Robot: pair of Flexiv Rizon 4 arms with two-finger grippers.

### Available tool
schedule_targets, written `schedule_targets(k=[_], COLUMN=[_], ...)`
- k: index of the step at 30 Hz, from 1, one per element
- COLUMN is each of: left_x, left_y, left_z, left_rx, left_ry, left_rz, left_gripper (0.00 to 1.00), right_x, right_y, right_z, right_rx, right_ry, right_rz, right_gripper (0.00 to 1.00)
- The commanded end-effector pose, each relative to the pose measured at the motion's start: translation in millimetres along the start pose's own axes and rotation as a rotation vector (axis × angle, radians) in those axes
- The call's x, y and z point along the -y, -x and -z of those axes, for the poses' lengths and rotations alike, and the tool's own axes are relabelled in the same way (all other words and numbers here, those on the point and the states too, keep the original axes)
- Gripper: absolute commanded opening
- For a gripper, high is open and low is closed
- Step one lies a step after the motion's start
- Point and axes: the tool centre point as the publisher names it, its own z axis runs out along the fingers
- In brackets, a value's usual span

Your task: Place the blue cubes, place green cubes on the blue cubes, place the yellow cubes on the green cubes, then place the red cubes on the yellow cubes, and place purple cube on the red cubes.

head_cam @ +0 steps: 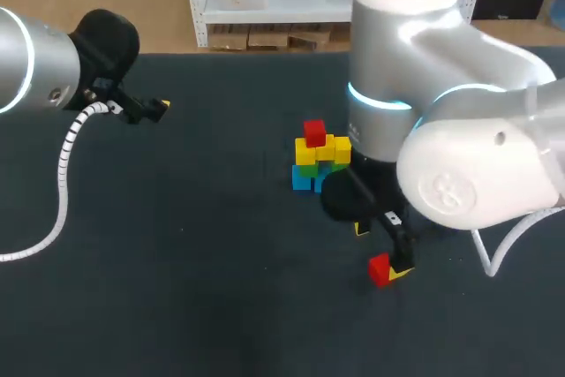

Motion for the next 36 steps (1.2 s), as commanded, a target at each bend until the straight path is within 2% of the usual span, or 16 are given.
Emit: schedule_targets(k=[1,12,19,20,21,26,28,30,31,35,36], left_x=[-1.4,-1.4,-1.4,-1.4,-1.4,-1.4,-1.4,-1.4,-1.4,-1.4,-1.4], left_y=[-0.5,-0.5,-0.5,-0.5,-0.5,-0.5,-0.5,-0.5,-0.5,-0.5,-0.5], left_z=[-1,-1,-1,-1,-1,-1,-1,-1,-1,-1,-1], left_rx=[0.003,0.003,0.003,0.003,0.003,0.003,0.003,0.003,0.003,0.003,0.003], left_ry=[-0.004,-0.004,-0.004,-0.004,-0.004,-0.004,-0.004,-0.004,-0.004,-0.004,-0.004], left_rz=[-0.001,-0.001,-0.001,-0.001,-0.001,-0.001,-0.001,-0.001,-0.001,-0.001,-0.001], left_gripper=[1.0,1.0,1.0,1.0,1.0,1.0,1.0,1.0,1.0,1.0,1.0], right_x=[-5,-22,-23,-23,-22,-21,-21,-21,-21,-22,-22], right_y=[3,2,-2,-2,-1,-2,-3,-3,-3,-5,-5], right_z=[-9,-17,-22,-23,-25,-28,-29,-28,-27,-24,-23], right_rx=[-0.005,-0.017,-0.036,-0.044,-0.046,-0.052,-0.056,-0.056,-0.056,-0.059,-0.06], right_ry=[-0.017,-0.054,-0.054,-0.053,-0.05,-0.047,-0.044,-0.048,-0.049,-0.057,-0.057], right_rz=[-0.011,-0.045,-0.067,-0.066,-0.063,-0.073,-0.081,-0.082,-0.083,-0.088,-0.088], right_gripper=[1.0,1.0,1.0,0.78,0.49,0.45,0.4,0.33,0.24,0.0,0.0])
